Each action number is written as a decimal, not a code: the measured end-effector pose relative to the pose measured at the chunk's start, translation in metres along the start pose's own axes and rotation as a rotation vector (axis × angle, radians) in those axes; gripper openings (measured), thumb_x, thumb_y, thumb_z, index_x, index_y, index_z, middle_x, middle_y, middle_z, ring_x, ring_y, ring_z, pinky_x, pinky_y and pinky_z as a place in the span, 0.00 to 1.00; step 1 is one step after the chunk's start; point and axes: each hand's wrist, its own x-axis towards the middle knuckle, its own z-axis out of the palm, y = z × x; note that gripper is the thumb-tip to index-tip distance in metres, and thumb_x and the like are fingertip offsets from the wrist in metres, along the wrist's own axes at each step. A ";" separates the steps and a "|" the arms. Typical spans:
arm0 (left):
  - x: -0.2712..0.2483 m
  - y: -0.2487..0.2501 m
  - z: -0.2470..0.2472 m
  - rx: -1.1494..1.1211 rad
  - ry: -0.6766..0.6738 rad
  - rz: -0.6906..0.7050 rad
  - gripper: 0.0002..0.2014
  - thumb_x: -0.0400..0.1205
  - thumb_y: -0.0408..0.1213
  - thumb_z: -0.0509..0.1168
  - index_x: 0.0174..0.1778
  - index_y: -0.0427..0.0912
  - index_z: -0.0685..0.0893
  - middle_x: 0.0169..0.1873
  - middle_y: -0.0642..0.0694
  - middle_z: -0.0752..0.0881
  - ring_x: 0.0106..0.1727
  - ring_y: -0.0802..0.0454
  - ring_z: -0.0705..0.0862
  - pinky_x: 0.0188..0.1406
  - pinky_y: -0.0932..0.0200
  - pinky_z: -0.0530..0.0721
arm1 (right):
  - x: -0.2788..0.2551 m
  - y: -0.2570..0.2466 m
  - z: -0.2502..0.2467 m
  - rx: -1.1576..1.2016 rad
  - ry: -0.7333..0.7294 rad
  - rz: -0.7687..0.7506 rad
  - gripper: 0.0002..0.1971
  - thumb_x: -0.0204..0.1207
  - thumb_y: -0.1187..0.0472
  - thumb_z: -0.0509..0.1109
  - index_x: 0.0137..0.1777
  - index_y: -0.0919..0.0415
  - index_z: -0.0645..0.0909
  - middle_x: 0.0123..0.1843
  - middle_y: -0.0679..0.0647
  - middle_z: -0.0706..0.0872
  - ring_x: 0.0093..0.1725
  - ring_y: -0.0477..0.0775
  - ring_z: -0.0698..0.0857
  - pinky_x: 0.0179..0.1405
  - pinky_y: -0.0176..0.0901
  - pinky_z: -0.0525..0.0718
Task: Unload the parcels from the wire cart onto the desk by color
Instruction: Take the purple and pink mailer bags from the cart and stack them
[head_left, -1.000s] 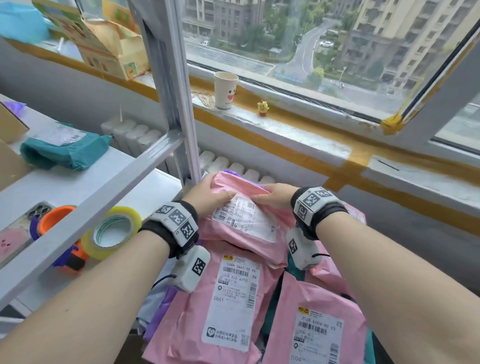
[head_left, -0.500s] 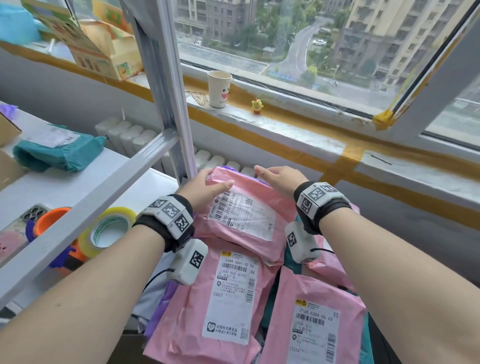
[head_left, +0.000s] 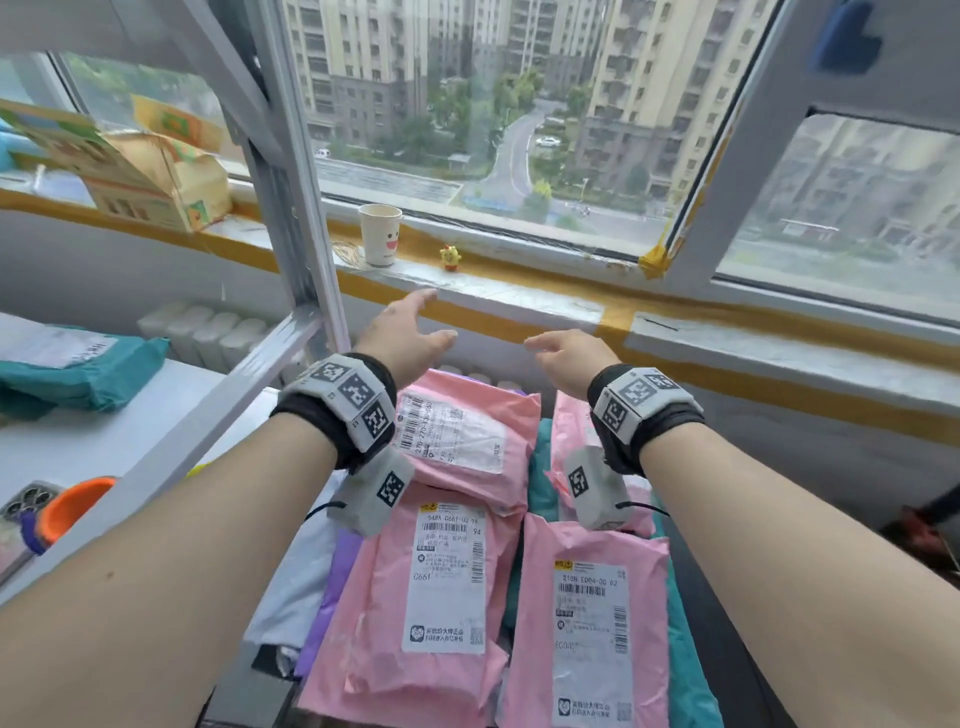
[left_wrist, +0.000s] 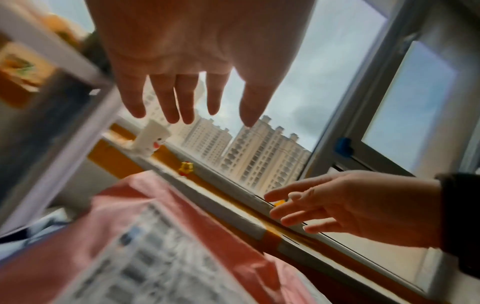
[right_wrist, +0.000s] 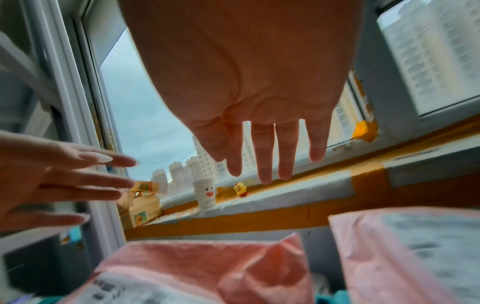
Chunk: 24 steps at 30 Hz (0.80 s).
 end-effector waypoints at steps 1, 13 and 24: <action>-0.003 0.012 0.005 0.044 -0.035 0.033 0.30 0.82 0.45 0.63 0.80 0.52 0.62 0.78 0.47 0.68 0.76 0.48 0.69 0.69 0.52 0.71 | -0.011 0.005 -0.005 0.001 0.027 0.021 0.21 0.81 0.63 0.56 0.71 0.50 0.78 0.74 0.47 0.77 0.72 0.51 0.76 0.70 0.37 0.71; -0.087 0.148 0.143 0.261 -0.350 0.343 0.29 0.81 0.47 0.63 0.79 0.50 0.65 0.79 0.44 0.66 0.77 0.44 0.67 0.77 0.47 0.67 | -0.180 0.139 -0.060 0.029 0.194 0.352 0.24 0.79 0.66 0.56 0.71 0.47 0.78 0.73 0.50 0.79 0.70 0.55 0.78 0.66 0.37 0.73; -0.255 0.295 0.344 0.246 -0.562 0.490 0.24 0.82 0.41 0.61 0.75 0.50 0.71 0.73 0.43 0.74 0.70 0.43 0.76 0.68 0.54 0.75 | -0.395 0.351 -0.099 0.121 0.259 0.490 0.20 0.82 0.62 0.58 0.71 0.51 0.78 0.74 0.50 0.78 0.73 0.53 0.74 0.68 0.36 0.68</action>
